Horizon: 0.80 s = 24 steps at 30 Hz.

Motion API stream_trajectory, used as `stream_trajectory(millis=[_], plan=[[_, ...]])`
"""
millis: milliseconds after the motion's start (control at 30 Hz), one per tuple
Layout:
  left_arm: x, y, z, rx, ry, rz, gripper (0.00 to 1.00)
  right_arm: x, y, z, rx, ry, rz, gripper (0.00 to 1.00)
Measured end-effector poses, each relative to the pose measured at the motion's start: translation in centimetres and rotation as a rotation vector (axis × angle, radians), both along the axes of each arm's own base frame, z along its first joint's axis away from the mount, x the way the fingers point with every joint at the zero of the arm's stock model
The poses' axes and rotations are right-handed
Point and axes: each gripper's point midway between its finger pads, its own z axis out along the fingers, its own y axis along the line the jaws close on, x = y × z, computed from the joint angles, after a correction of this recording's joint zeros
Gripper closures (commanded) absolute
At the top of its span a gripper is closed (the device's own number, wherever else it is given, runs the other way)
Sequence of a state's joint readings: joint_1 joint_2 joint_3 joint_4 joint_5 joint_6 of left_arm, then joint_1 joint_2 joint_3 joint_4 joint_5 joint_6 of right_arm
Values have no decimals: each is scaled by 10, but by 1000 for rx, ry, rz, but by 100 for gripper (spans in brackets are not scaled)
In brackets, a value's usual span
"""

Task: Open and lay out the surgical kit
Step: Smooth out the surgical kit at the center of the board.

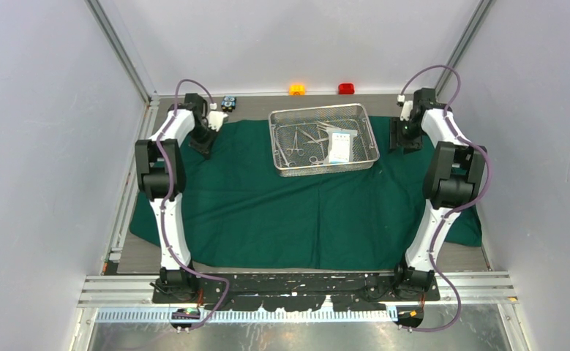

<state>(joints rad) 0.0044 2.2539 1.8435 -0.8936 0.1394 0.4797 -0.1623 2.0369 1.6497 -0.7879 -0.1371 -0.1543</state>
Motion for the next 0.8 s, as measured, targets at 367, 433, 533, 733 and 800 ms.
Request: stream_trajectory(millis=[367, 433, 533, 733, 800], plan=[[23, 27, 2, 71, -36, 50, 100, 3, 15, -18, 10, 39, 28, 43], [29, 36, 3, 88, -46, 66, 100, 2, 17, -19, 11, 44, 30, 43], [33, 49, 3, 113, -53, 85, 100, 2, 18, -20, 12, 45, 29, 43], [35, 65, 3, 159, -54, 93, 100, 3, 17, -19, 5, 41, 26, 44], [37, 69, 3, 171, -56, 95, 100, 3, 16, -18, 1, 42, 25, 44]])
